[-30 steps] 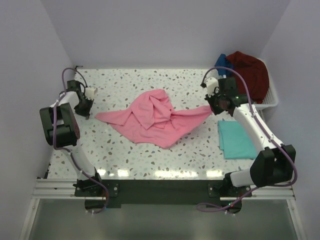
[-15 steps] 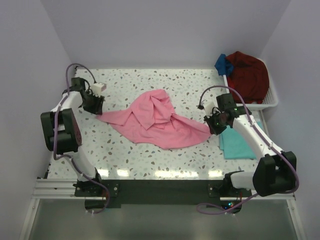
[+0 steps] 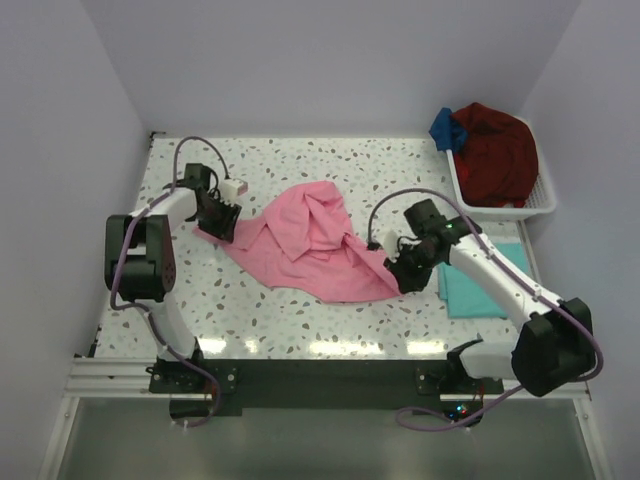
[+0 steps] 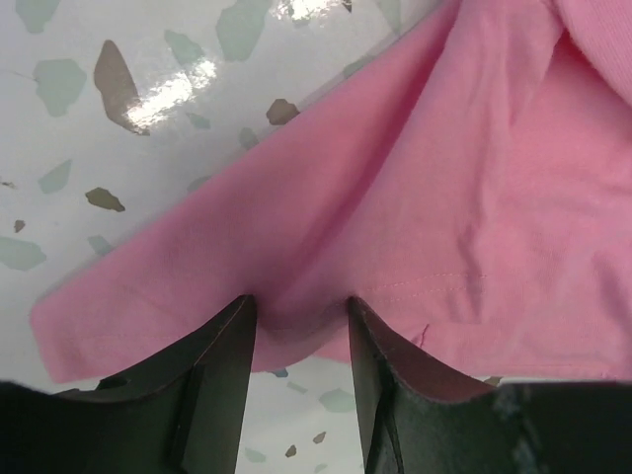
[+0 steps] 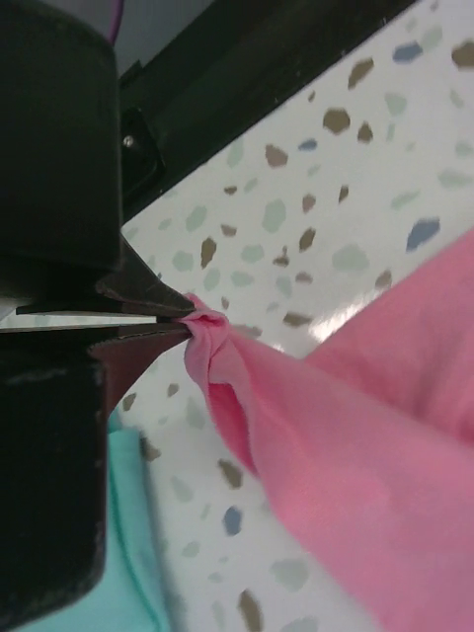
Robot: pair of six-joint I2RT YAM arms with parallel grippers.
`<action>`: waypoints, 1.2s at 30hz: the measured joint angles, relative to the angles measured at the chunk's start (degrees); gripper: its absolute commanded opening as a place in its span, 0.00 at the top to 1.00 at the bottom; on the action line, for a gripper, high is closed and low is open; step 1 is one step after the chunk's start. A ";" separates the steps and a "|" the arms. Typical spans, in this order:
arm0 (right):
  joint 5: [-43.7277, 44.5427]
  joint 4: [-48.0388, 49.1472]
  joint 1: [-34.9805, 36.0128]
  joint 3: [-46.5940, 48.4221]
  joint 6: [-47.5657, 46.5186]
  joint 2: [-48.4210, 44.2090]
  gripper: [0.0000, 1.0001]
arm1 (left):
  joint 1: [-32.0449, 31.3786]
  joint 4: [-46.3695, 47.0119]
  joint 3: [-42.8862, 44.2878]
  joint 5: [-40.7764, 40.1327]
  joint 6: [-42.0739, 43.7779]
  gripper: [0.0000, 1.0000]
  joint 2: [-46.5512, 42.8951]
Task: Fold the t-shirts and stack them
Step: Flatten the tshirt out
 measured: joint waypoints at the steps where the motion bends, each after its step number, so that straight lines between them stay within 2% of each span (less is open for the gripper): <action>1: -0.33 -0.11 2.71 0.00 -0.22 0.33 1.00 | 0.00 0.15 0.24 -0.22 -0.15 0.51 0.00; 4: -1.55 0.20 13.62 0.00 -0.20 3.06 1.00 | 0.00 0.31 0.83 -0.37 -0.90 0.47 0.26; 9: -3.26 2.99 29.03 0.44 1.22 12.41 1.00 | 0.00 0.04 1.90 -0.39 -1.62 0.47 1.42; 14: -5.51 6.03 43.15 4.96 3.30 22.45 1.00 | 0.00 -0.11 5.99 -0.46 -2.97 0.53 4.61; 17: -6.47 8.87 50.12 9.73 5.42 24.63 1.00 | 0.00 -0.13 9.03 -0.79 -3.61 0.57 6.84; 20: -8.09 11.45 54.82 17.00 8.94 24.92 0.60 | 0.02 -0.48 12.85 -0.94 -4.00 0.56 9.55; 21: -8.83 11.63 55.12 20.13 9.81 25.09 0.28 | 0.02 -0.57 14.23 -0.92 -4.00 0.54 10.47; 22: -9.62 11.72 54.49 23.21 10.67 25.27 0.17 | 0.02 -0.63 15.47 -0.83 -4.00 0.53 11.26; 24: -12.35 12.15 50.58 27.87 11.15 25.31 0.17 | 0.04 -0.68 16.83 -0.59 -3.98 0.52 12.13; 26: -13.42 12.20 44.26 30.82 11.87 25.31 0.21 | 0.15 -1.01 17.25 0.04 -3.96 0.51 12.31; 28: -11.63 13.40 36.33 32.61 13.14 25.31 0.25 | 0.33 -1.07 17.25 0.83 -3.98 0.50 12.31; 30: -6.29 15.37 29.70 33.24 14.32 25.49 0.26 | 0.52 -0.92 17.05 1.73 -4.13 0.49 12.22; 33: 0.61 17.99 26.82 33.70 15.52 26.99 0.25 | 0.79 -0.07 15.96 2.73 -4.92 0.46 11.63; 36: 4.85 21.31 28.68 35.87 16.11 31.67 0.22 | 0.90 0.44 14.88 3.41 -5.57 0.44 10.99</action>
